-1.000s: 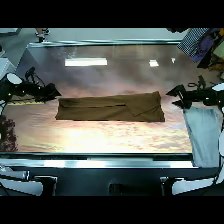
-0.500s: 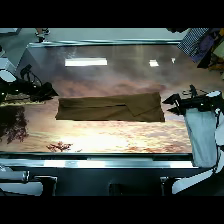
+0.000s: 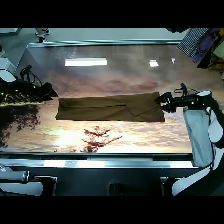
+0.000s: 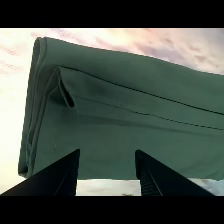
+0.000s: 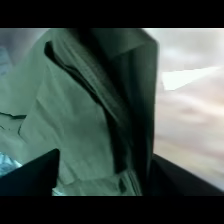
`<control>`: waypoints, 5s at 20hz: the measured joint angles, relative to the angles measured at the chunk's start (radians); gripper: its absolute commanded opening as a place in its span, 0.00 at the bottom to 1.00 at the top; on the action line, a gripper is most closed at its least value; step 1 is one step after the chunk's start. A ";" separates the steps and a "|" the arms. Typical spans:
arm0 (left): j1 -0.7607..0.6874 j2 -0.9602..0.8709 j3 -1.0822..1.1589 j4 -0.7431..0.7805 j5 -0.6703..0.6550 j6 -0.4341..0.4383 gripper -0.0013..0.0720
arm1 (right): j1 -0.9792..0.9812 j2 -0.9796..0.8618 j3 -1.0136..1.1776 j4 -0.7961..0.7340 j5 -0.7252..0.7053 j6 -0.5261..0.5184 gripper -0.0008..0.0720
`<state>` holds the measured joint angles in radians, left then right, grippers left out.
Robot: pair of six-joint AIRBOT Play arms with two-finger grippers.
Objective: Fold the clothes and pants, and hang the long-sleeved shirts on hangers.
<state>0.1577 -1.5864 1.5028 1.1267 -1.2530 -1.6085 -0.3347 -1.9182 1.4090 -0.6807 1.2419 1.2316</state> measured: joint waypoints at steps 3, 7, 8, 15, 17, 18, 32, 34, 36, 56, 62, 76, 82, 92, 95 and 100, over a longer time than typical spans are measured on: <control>0.000 0.000 0.000 0.000 -0.006 0.000 0.42 | 0.037 -0.003 -0.002 -0.044 -0.014 0.016 0.07; -0.007 0.000 0.000 -0.008 -0.026 0.002 0.04 | 0.053 0.046 -0.002 -0.112 -0.023 0.040 0.05; -0.016 0.000 -0.001 -0.023 -0.028 0.005 0.04 | 0.053 0.069 0.000 -0.123 -0.023 0.056 0.05; -0.220 -0.066 -0.004 -0.248 0.093 0.023 0.04 | 0.057 0.315 0.006 -0.254 0.079 0.222 0.05; -0.325 -0.112 -0.004 -0.341 0.166 0.024 0.04 | 0.057 0.389 0.014 -0.297 0.106 0.267 0.05; -0.382 -0.138 -0.003 -0.385 0.207 0.026 0.04 | 0.057 0.420 0.025 -0.320 0.121 0.289 0.05; -0.853 -0.470 0.227 -0.658 0.452 -0.064 0.04 | 0.057 0.518 0.341 -0.446 0.369 0.412 0.05; -0.883 -0.523 0.290 -0.663 0.456 -0.103 0.04 | 0.057 0.518 0.347 -0.447 0.375 0.415 0.05; -0.912 -0.571 0.346 -0.664 0.459 -0.130 0.04 | 0.057 0.518 0.349 -0.445 0.378 0.415 0.05; -0.578 -0.152 0.473 -0.023 -0.195 -0.198 0.04 | 0.344 0.504 0.352 -0.465 0.256 0.466 0.05; -0.380 0.066 0.473 0.182 -0.351 -0.198 0.04 | 0.648 0.409 0.352 -0.529 0.117 0.613 0.05; -0.304 0.123 0.471 0.234 -0.393 -0.172 0.04 | 0.872 0.127 0.351 -0.504 -0.191 0.824 0.06; -0.303 0.123 0.471 0.235 -0.396 -0.172 0.04 | 0.875 0.117 0.351 -0.395 -0.280 0.819 0.66; -0.304 0.123 0.471 0.227 -0.407 -0.172 0.04 | 0.741 0.302 0.352 -0.199 -0.182 0.589 0.85; -0.303 0.123 0.471 0.225 -0.416 -0.176 0.04 | 0.572 0.350 0.351 -0.240 -0.030 0.500 0.86; -0.304 0.126 0.471 0.224 -0.442 -0.180 0.04 | 0.234 0.372 0.246 -0.223 0.094 0.337 0.86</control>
<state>-0.1459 -1.4601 1.9739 1.3510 -1.6951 -1.7882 -0.1009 -1.5459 1.6547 -0.9039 1.3361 1.5684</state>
